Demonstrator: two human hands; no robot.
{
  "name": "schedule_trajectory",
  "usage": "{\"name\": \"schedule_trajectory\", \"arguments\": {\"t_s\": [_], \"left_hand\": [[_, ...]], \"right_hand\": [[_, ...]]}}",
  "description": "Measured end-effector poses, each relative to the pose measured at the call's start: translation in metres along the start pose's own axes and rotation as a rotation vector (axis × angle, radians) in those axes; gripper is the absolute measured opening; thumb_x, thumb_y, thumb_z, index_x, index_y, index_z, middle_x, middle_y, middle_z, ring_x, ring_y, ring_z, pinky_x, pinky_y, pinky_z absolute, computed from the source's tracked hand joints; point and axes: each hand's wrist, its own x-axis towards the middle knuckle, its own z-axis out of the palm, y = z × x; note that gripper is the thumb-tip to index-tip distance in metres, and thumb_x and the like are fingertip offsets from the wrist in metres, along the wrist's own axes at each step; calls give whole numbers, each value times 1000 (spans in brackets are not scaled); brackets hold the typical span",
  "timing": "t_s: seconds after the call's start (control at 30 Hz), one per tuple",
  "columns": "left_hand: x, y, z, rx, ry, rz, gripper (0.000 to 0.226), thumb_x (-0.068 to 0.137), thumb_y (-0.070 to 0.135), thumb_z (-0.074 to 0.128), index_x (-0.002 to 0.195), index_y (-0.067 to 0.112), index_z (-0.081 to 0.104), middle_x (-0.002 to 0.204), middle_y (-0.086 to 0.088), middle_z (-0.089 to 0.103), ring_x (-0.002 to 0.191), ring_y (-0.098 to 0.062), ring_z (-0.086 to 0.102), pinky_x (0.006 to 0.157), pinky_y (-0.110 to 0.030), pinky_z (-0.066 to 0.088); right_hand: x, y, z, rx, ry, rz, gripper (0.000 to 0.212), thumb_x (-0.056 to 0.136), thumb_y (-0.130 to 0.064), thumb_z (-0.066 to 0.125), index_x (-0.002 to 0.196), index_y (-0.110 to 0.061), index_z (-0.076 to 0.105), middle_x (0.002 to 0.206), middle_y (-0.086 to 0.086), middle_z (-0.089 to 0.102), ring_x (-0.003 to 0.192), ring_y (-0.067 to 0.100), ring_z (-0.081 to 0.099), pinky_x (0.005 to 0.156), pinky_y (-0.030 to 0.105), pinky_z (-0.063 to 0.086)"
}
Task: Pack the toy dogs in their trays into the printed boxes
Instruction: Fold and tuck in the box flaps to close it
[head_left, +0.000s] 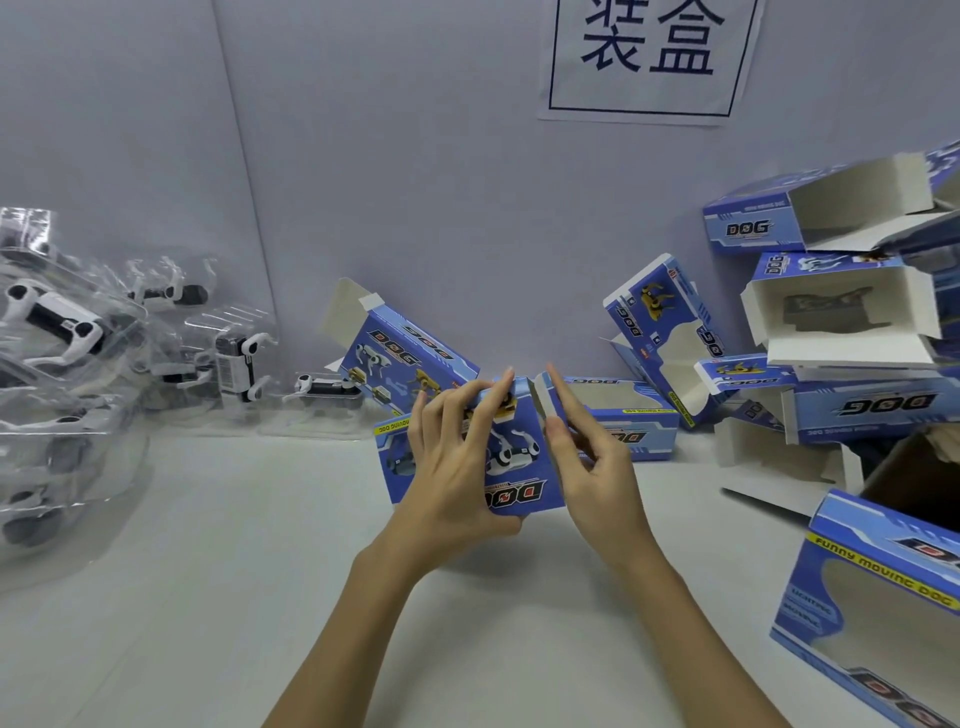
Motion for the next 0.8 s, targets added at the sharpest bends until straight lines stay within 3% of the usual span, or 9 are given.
{"name": "schedule_trajectory", "arguments": {"t_s": [0.23,0.37,0.53,0.73,0.8], "left_hand": [[0,0,3,55,31,-3,129,59,50,85,164,29,14,151,1,29,147,-22,23,129,-50,1],[-1,0,3,57,25,-13,131,59,49,89,164,31,12,152,-1,29,148,-24,24,129,-51,3],[0,1,1,40,15,-31,132,60,49,89,163,35,9,154,2,26,149,-24,20,129,-49,2],[-1,1,2,55,44,-47,130,60,51,88,163,34,11,155,1,25,148,-21,17,127,-51,7],[-1,0,3,69,51,-43,128,61,53,87,163,33,13,154,1,26,147,-22,19,126,-56,13]], "right_hand": [[-4,8,4,-102,-7,-63,45,107,-30,52,150,-44,51,132,-5,71,103,11,74,70,26,63],[-4,11,8,-77,-38,-46,46,109,-36,43,154,-48,44,151,-11,56,134,17,60,92,39,63],[-3,10,7,-20,-175,-22,47,110,-44,35,153,-63,33,165,-15,37,152,17,39,100,45,60],[0,8,8,-374,-148,-94,50,106,-56,30,153,-69,18,174,-12,14,155,17,30,102,51,57],[0,8,9,-280,-166,-77,53,107,-52,33,156,-64,18,173,-12,18,156,16,27,103,51,57]]}}
